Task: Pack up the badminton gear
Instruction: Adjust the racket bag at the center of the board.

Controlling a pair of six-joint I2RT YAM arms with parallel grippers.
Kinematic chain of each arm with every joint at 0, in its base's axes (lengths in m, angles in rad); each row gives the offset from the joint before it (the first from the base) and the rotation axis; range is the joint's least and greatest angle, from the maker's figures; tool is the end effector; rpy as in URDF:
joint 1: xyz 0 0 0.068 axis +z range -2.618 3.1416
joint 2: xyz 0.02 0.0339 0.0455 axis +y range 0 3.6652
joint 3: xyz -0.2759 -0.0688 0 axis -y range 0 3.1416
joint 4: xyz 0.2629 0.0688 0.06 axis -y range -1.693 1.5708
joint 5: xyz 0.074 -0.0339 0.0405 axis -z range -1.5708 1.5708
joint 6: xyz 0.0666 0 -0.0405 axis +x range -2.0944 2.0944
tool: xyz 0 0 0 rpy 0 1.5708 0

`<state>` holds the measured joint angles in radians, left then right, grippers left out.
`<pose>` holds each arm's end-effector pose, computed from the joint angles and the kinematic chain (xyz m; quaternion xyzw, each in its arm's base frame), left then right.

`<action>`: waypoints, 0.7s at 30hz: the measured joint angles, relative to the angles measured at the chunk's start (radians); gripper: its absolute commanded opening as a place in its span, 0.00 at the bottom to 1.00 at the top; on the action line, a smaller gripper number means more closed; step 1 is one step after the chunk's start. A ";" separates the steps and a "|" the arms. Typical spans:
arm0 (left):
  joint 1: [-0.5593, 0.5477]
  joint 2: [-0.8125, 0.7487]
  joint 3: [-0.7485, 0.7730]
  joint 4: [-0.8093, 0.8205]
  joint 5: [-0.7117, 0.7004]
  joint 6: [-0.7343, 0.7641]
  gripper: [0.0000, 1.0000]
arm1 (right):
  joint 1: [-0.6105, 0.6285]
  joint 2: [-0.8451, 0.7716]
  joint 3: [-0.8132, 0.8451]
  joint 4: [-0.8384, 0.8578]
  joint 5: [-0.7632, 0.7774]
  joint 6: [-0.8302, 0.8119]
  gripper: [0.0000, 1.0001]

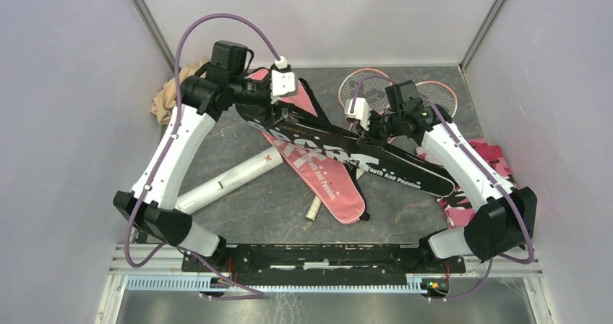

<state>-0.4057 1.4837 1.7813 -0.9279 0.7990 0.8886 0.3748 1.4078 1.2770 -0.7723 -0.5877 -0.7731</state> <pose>0.2817 -0.1729 0.4518 0.6358 0.5489 -0.2369 0.4882 0.2878 0.1529 0.3093 -0.5707 0.7079 0.2062 0.3616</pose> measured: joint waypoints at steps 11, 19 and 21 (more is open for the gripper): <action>-0.002 0.183 0.057 -0.277 -0.004 0.339 0.86 | 0.000 -0.047 -0.078 0.008 -0.017 -0.070 0.00; -0.011 0.271 0.092 -0.397 -0.059 0.471 0.81 | 0.000 -0.048 -0.096 0.026 -0.002 -0.071 0.00; -0.011 0.284 0.096 -0.417 -0.090 0.492 0.81 | 0.000 -0.050 -0.103 0.033 0.005 -0.072 0.00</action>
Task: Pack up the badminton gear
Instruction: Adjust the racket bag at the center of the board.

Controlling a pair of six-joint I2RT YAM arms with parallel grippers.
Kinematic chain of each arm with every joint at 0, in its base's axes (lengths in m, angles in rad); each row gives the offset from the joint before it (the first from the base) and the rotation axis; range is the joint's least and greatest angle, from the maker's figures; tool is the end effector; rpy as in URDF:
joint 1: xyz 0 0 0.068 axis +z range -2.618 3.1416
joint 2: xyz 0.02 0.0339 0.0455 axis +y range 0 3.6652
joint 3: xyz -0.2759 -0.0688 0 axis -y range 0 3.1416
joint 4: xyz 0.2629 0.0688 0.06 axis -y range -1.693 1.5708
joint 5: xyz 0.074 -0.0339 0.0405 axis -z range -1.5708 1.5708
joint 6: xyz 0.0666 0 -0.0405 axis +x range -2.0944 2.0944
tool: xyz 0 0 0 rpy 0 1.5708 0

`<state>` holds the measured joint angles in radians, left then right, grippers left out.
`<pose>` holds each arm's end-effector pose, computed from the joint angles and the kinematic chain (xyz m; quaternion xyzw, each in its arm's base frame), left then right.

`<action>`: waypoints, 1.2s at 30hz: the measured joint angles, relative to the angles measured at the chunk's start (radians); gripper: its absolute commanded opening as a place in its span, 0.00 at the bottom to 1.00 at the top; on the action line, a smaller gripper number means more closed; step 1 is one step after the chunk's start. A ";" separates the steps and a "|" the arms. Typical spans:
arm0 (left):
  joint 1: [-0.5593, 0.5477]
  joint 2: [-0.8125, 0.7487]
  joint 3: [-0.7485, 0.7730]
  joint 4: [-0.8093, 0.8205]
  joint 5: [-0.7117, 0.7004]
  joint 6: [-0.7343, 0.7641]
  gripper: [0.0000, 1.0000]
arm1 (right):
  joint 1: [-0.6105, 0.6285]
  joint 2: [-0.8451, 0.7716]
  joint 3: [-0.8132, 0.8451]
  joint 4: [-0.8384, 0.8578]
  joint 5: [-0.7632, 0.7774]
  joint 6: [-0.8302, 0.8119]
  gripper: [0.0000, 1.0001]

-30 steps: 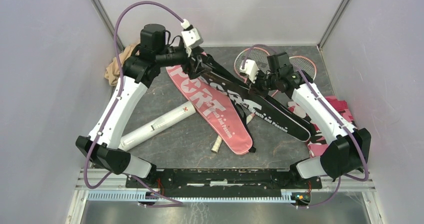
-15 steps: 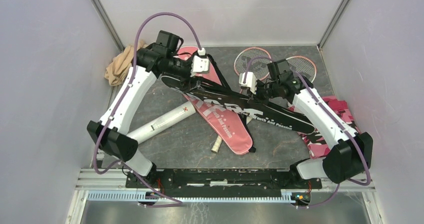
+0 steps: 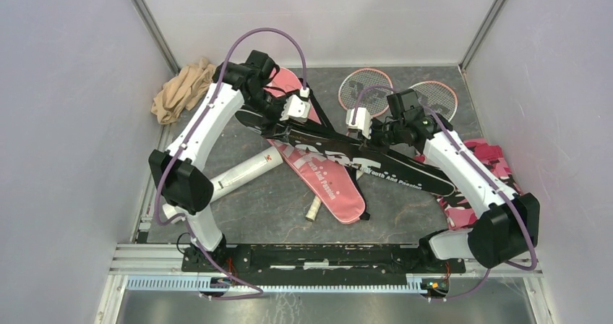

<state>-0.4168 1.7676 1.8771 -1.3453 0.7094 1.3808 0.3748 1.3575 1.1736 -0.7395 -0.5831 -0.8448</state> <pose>0.3204 -0.1893 0.3548 0.7596 0.5303 -0.2310 0.2973 0.2743 0.1473 0.2907 -0.5950 0.6920 0.1941 0.3597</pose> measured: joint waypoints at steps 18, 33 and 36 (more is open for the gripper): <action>0.109 0.017 0.002 -0.061 -0.169 0.086 0.80 | -0.004 -0.018 -0.039 0.046 0.054 -0.047 0.00; 0.159 0.046 0.016 -0.063 -0.121 0.118 0.76 | -0.011 -0.018 -0.043 0.056 0.057 -0.091 0.00; 0.171 0.054 0.020 -0.064 -0.103 0.134 0.70 | -0.011 -0.018 -0.043 0.057 0.058 -0.100 0.00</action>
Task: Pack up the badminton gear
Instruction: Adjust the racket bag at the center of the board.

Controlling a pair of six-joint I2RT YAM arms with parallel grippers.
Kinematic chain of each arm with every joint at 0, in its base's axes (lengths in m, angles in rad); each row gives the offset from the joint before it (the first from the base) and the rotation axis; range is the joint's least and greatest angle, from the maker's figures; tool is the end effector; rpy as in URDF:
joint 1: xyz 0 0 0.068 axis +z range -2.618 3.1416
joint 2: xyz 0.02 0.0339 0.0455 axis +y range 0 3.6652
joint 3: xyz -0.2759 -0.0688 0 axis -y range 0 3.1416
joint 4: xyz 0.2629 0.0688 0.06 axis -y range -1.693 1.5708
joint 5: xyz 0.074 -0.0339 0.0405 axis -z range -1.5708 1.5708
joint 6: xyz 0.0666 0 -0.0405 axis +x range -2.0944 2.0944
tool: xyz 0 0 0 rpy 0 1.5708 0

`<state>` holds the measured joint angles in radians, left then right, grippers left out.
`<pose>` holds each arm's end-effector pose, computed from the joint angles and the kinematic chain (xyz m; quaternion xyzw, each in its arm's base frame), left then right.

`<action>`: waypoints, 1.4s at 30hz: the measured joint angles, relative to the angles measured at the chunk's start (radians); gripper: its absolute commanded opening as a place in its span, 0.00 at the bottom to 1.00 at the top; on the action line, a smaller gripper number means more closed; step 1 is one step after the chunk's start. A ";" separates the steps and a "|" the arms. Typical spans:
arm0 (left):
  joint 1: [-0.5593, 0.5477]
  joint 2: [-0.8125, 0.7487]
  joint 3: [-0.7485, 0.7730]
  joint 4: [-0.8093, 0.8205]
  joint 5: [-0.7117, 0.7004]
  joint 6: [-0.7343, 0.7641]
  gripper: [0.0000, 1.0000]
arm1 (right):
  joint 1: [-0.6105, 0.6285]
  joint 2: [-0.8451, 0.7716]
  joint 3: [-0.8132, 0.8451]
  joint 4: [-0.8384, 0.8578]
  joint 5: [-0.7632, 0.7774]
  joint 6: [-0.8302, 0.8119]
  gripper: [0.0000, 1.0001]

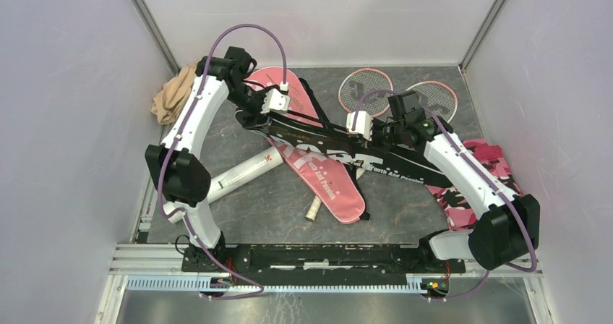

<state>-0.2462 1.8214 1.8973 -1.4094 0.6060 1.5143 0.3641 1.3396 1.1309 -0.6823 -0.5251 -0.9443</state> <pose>0.3557 -0.1285 0.3354 0.7531 0.5764 -0.1718 0.2665 0.2770 0.1413 0.2839 -0.6227 0.6698 0.1424 0.3785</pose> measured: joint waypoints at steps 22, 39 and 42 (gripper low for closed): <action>0.084 0.019 0.024 -0.056 0.096 0.081 0.50 | -0.001 0.000 -0.012 0.012 0.007 -0.023 0.00; 0.097 -0.009 -0.024 -0.004 0.126 0.157 0.14 | -0.068 0.112 0.112 -0.060 -0.059 -0.003 0.00; 0.100 -0.023 -0.051 0.034 0.149 0.158 0.08 | -0.086 0.143 0.159 -0.080 -0.059 0.010 0.00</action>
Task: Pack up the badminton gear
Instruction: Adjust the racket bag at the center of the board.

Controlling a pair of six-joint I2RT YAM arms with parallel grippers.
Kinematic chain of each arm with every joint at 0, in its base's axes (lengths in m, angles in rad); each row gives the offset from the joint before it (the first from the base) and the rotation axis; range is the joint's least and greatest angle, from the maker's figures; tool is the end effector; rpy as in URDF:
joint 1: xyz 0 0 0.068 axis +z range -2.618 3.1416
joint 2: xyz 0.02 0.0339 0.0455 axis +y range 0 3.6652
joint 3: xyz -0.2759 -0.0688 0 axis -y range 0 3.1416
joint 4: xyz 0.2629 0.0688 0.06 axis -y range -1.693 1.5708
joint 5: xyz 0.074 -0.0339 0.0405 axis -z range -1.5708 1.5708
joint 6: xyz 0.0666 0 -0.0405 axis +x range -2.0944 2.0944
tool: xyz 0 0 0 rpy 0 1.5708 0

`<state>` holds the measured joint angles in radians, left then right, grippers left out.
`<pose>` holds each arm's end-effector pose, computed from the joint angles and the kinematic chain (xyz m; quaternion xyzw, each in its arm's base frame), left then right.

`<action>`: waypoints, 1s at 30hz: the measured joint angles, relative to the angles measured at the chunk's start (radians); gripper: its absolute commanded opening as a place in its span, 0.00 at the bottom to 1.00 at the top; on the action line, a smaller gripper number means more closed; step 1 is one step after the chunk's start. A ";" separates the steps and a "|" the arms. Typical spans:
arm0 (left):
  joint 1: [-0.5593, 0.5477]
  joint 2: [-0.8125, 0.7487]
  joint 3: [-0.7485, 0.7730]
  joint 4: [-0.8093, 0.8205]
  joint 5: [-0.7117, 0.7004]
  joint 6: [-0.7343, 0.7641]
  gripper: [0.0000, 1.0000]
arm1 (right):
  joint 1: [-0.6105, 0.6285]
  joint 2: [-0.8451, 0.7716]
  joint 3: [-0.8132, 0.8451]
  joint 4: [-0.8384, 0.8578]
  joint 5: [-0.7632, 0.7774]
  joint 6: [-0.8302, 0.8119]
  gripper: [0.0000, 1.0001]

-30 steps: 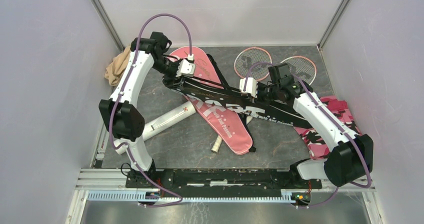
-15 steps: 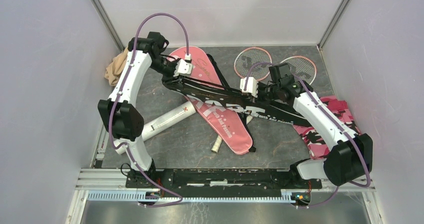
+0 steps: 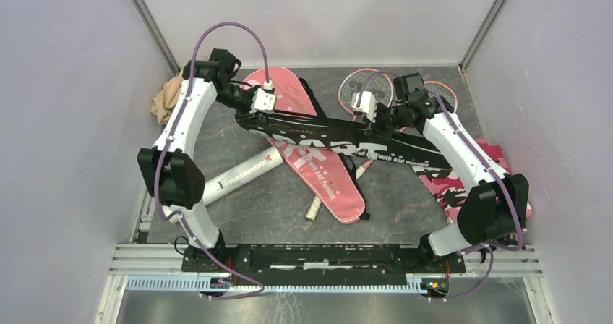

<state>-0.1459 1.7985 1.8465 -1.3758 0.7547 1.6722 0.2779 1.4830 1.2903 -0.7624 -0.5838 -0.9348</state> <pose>0.3609 -0.0991 0.3359 0.7555 0.5318 -0.1864 0.3342 0.3170 0.1286 0.2911 -0.5918 0.7003 0.1660 0.3631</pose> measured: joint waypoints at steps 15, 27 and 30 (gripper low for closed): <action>-0.043 -0.189 -0.322 0.415 0.134 -0.213 0.02 | -0.061 0.129 0.166 -0.066 0.091 0.023 0.15; -0.231 -0.190 -0.354 0.742 0.021 -0.760 0.02 | -0.079 0.175 0.296 -0.017 0.078 0.223 0.72; -0.246 -0.192 -0.361 0.779 0.005 -0.854 0.02 | -0.042 0.157 0.296 0.047 0.022 0.312 0.69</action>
<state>-0.3920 1.6070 1.4857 -0.5972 0.7601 0.8181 0.2359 1.6398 1.5864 -0.7158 -0.5621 -0.6231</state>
